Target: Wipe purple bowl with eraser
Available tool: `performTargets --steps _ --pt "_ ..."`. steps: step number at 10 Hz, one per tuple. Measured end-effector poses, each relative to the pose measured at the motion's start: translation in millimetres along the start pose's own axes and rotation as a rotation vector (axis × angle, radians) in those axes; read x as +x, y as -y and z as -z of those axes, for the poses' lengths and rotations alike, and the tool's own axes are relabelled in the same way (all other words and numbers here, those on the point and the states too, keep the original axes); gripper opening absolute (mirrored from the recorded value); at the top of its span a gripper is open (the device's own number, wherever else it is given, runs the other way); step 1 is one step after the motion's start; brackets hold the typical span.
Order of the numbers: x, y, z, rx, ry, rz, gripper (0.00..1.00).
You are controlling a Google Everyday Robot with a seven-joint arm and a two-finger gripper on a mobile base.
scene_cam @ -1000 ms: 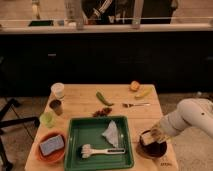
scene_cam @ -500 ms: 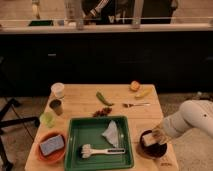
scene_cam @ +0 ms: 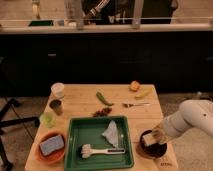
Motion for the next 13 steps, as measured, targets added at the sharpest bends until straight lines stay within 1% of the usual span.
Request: performTargets --steps 1,3,5,6,7,8,9,10,12,13 --pt "-7 6 -4 -0.012 0.002 0.024 0.10" --pt "-15 2 -7 -0.041 0.010 0.061 0.10" --pt "-18 -8 -4 -0.045 0.014 0.079 0.10" --pt "-15 -21 0 -0.054 0.015 0.075 0.10" --pt "-9 -30 3 -0.053 0.014 0.064 0.10" --pt "0 -39 6 -0.058 0.013 0.048 0.10" --pt "5 -40 7 -0.057 0.012 0.039 0.10" --pt "8 -38 7 -0.061 0.010 0.038 0.10" --pt "10 -16 3 -0.062 0.001 0.043 0.10" --pt "9 -11 2 -0.067 -0.001 0.048 0.10"
